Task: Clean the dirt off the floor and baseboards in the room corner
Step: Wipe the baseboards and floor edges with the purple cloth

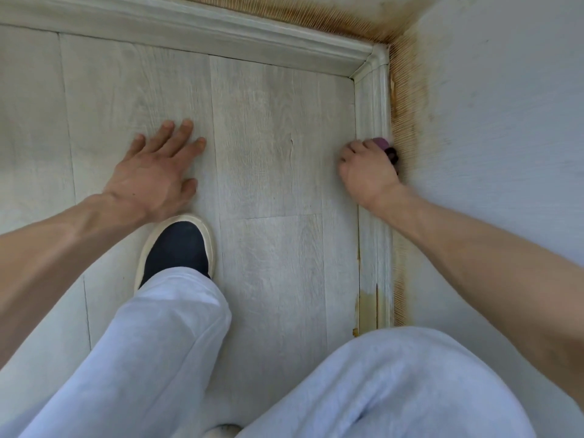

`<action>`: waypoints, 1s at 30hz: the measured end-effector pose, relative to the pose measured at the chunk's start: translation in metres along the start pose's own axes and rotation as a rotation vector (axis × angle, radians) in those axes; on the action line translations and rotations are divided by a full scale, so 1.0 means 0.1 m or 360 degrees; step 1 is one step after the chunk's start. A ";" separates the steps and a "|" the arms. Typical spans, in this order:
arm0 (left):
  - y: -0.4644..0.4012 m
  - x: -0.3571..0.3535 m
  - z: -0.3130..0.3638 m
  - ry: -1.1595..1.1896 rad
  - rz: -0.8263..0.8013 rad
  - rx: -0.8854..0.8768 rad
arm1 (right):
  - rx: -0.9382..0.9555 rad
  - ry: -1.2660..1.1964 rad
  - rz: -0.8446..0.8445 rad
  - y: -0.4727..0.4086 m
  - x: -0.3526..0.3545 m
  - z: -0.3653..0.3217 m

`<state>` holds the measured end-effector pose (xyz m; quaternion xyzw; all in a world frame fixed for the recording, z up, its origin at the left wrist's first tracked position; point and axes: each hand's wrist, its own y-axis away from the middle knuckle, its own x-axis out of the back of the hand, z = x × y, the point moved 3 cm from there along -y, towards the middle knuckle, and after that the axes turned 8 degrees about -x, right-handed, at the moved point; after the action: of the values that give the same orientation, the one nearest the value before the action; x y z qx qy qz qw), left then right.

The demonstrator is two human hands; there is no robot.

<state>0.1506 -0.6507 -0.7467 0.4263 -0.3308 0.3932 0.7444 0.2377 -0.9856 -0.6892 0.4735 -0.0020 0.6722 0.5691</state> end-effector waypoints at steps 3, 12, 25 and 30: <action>-0.01 0.01 -0.01 0.0014 0.0000 0.0000 | 0.0188 0.0205 -0.0194 0.67 -0.27 -0.46; 0.01 -0.06 0.02 0.0042 0.0093 0.0004 | 0.0608 -0.0099 -0.0928 1.31 -0.18 -0.83; 0.01 -0.05 -0.02 0.0017 0.0046 -0.0013 | -0.0072 0.0129 -0.0177 0.20 -0.12 -0.23; -0.01 -0.05 0.02 0.0037 0.0095 0.0017 | 0.0088 -0.0104 -0.0421 1.36 -0.47 -0.93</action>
<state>0.1484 -0.6539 -0.7506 0.4158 -0.3326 0.4219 0.7338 0.0704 -1.0188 -0.6974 0.5068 0.0604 0.5753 0.6391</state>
